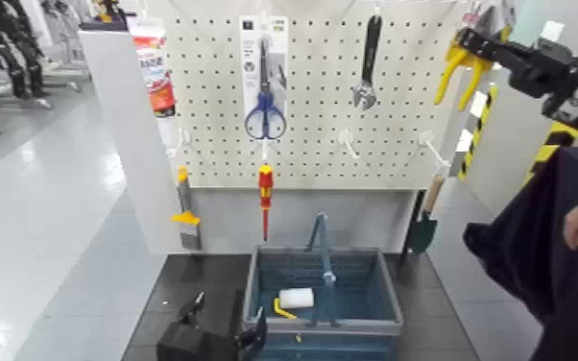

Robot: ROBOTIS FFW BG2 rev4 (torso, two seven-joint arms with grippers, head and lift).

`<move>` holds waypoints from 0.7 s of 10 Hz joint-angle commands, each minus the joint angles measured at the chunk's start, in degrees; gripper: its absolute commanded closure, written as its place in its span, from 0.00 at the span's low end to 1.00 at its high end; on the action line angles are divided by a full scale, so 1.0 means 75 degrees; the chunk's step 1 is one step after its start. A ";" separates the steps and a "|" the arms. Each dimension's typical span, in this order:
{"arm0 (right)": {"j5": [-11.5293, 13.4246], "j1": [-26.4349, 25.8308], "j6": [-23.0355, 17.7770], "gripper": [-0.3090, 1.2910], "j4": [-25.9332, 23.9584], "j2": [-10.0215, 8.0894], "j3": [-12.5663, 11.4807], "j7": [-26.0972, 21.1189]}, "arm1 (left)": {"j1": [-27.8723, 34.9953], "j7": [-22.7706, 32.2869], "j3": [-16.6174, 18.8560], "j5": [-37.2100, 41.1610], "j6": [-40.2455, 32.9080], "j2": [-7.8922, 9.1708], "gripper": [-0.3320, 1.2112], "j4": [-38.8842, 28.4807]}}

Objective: Put the yellow pliers into the crate.

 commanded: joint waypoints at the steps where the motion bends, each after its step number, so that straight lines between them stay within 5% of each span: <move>1: -0.0089 0.0378 0.0027 0.85 -0.0606 0.0240 -0.0078 -0.0064 | -0.0010 0.0012 -0.0018 0.0014 0.0000 0.0015 0.36 -0.0003; 7: -0.0135 0.1304 -0.0008 0.85 -0.1309 0.1107 -0.0090 -0.0181 | -0.0010 0.0023 -0.0007 0.0049 0.0070 0.0015 0.36 0.0008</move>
